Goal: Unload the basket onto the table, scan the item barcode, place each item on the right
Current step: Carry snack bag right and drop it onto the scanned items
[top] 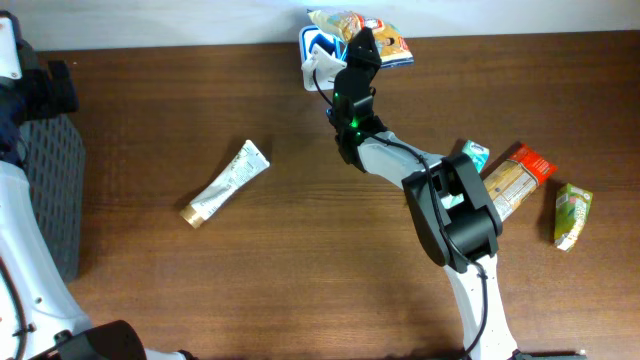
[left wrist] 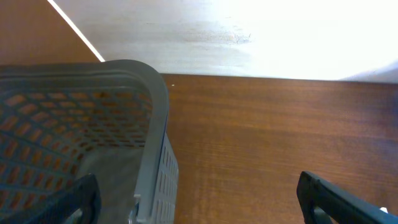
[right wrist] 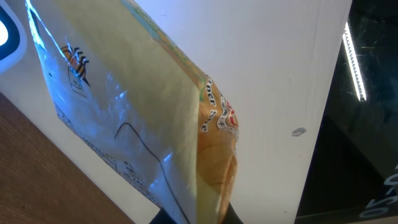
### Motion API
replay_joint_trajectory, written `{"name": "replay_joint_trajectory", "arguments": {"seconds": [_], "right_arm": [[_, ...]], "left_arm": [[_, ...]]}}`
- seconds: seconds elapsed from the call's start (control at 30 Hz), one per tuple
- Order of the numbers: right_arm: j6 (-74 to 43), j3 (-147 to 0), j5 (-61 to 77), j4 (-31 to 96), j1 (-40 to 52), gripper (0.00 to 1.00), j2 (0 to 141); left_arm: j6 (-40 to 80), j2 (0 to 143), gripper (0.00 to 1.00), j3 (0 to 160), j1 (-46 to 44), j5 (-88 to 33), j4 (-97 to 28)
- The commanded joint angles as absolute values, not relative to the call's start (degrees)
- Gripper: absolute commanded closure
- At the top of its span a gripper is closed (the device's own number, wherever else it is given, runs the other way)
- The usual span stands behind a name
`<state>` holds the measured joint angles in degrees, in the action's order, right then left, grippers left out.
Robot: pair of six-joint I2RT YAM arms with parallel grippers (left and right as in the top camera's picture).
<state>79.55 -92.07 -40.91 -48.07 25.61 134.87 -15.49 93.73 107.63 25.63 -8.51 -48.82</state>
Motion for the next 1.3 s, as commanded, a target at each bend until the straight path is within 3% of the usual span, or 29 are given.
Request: {"name": "replay_joint_trajectory", "arguments": {"seconds": [0.0,0.07,0.13,0.27,0.3,0.43,0.53,0.7,0.93,1.0,1.03,1.27], "right_arm": [[77.62,-92.95,-41.41,-48.86,25.61,0.96,132.57],[72.36,-92.95,-42.92,-47.64,25.61,0.96,129.1],[66.96,-92.95,-42.92,-37.87,25.61,0.96,124.25],[39.83,-92.95,-39.88,-12.93,25.65,0.96,110.83],[27.46,-92.95,-32.45,0.27,25.65,0.96,105.06],[-2.76,-92.95,-9.47,30.55,23.05,0.96,91.7],[-17.17,-92.95,-2.0,50.41,17.72,0.96,86.48],[-20.64,-92.31,1.93,70.19,6.52,0.96,91.15],[-20.18,-86.3,1.74,70.94,-6.33,0.96,105.54],[-17.67,-86.54,2.72,71.33,-9.39,0.55,106.1],[-14.98,-87.94,3.99,72.95,-10.22,0.46,106.08],[-10.37,-108.97,4.47,88.97,-10.07,0.34,106.08]], "left_arm": [[-16.36,92.88,0.01,108.05,25.58,-8.73,-48.88],[-16.36,92.88,0.01,108.05,25.58,-8.71,-48.88],[-16.36,92.88,0.01,108.03,25.58,-8.71,-48.88],[-16.36,92.88,0.01,108.05,25.58,-8.71,-48.88],[-16.36,92.88,0.01,108.05,25.58,-8.71,-48.88],[-16.36,92.88,0.01,108.05,25.58,-8.71,-48.88],[-16.36,92.88,0.01,108.05,25.58,-8.71,-48.88],[-16.36,92.88,0.01,108.05,25.58,-8.71,-48.88],[-16.36,92.88,0.01,108.05,25.58,-8.71,-48.88],[-16.38,92.88,0.01,108.05,25.58,-8.71,-48.88],[-16.36,92.88,0.01,108.05,25.58,-8.73,-48.9],[-16.36,92.88,0.01,108.05,25.58,-8.71,-48.9]]}}
